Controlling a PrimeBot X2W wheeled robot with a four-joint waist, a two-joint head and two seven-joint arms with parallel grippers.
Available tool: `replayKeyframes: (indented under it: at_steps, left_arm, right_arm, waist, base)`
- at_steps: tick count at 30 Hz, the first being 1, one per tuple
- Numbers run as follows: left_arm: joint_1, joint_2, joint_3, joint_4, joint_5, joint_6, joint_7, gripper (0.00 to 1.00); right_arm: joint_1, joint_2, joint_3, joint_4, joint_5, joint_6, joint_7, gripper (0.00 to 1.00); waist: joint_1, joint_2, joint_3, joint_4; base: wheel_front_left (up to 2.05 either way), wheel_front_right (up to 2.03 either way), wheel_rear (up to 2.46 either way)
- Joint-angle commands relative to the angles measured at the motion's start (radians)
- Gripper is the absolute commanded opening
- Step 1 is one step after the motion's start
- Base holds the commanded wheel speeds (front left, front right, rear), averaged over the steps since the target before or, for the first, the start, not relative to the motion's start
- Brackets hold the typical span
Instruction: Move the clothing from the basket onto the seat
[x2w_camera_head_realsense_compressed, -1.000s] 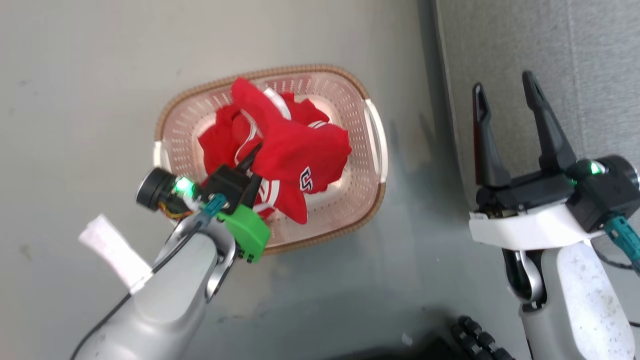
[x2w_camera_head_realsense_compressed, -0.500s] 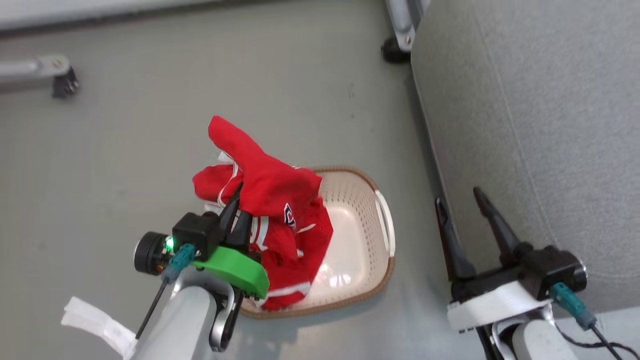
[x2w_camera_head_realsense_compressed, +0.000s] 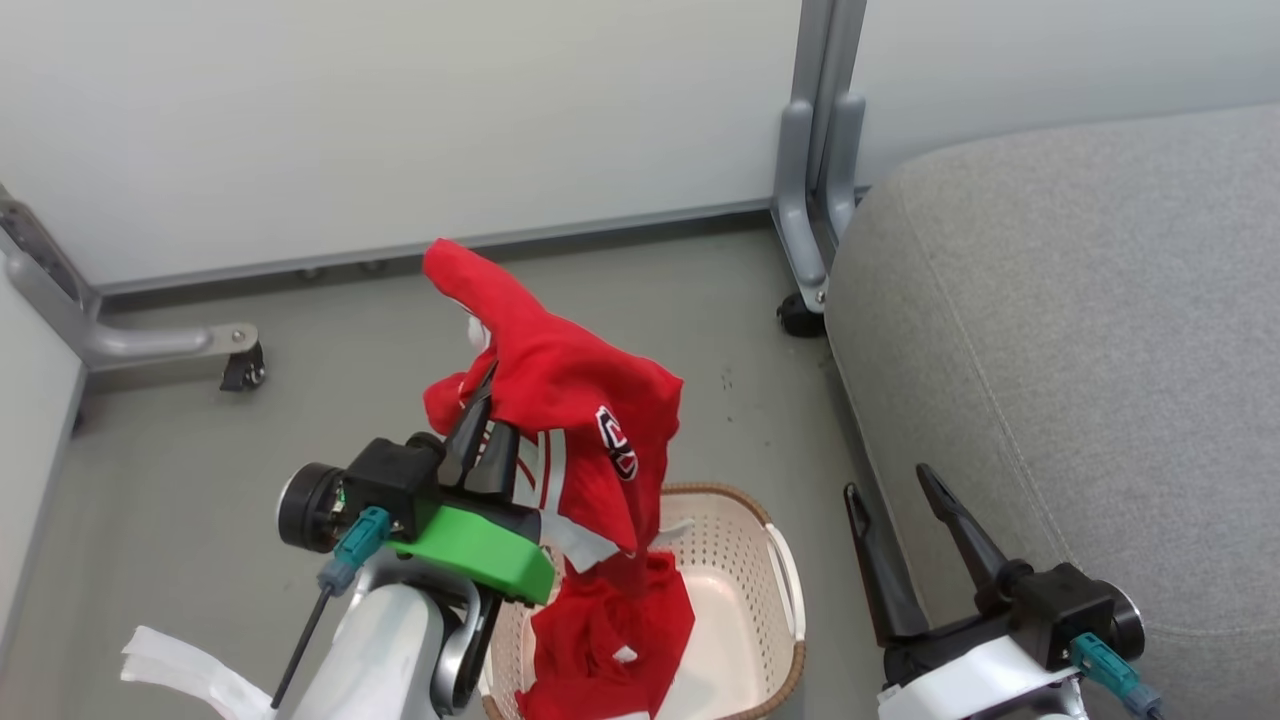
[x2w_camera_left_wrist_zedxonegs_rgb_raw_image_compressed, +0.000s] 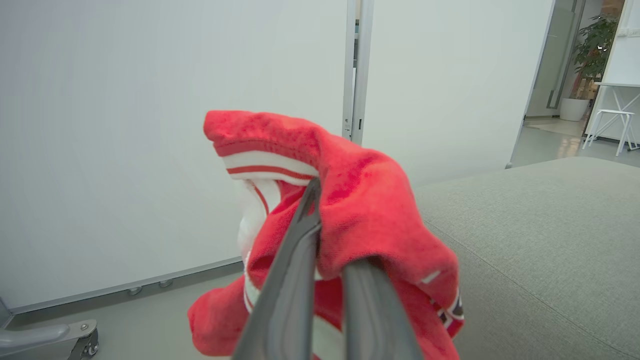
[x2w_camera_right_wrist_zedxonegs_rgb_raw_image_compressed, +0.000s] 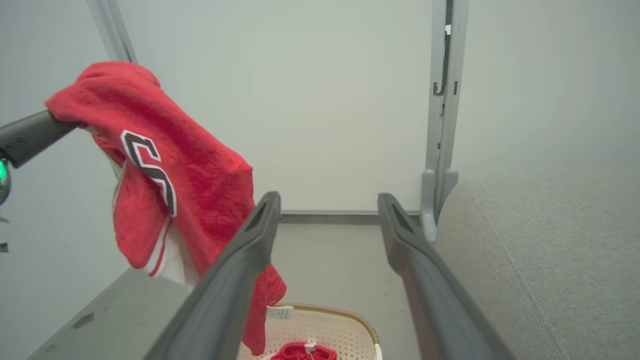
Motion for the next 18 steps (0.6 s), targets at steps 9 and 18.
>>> replayKeyframes:
  at_steps: [9,18]
  left_arm:
    - [-0.014,-0.010,-0.090,-0.034,-0.006,-0.021,-0.001,0.00]
    - [-0.080,-0.012,-0.220,-0.068,-0.068,-0.026,0.023,0.00]
  right_arm:
    - [-0.029,-0.003,0.115,-0.020,0.034,0.000,-0.003,1.00]
    - [-0.086,-0.003,0.197,0.015,0.079,0.000,-0.003,1.00]
  waist:
    - [0.0002,-0.0001,-0.035,0.020]
    - [0.0002,-0.0001,-0.013,0.038]
  base:
    - [0.00,0.00,0.00]
    - [0.00,0.00,0.00]
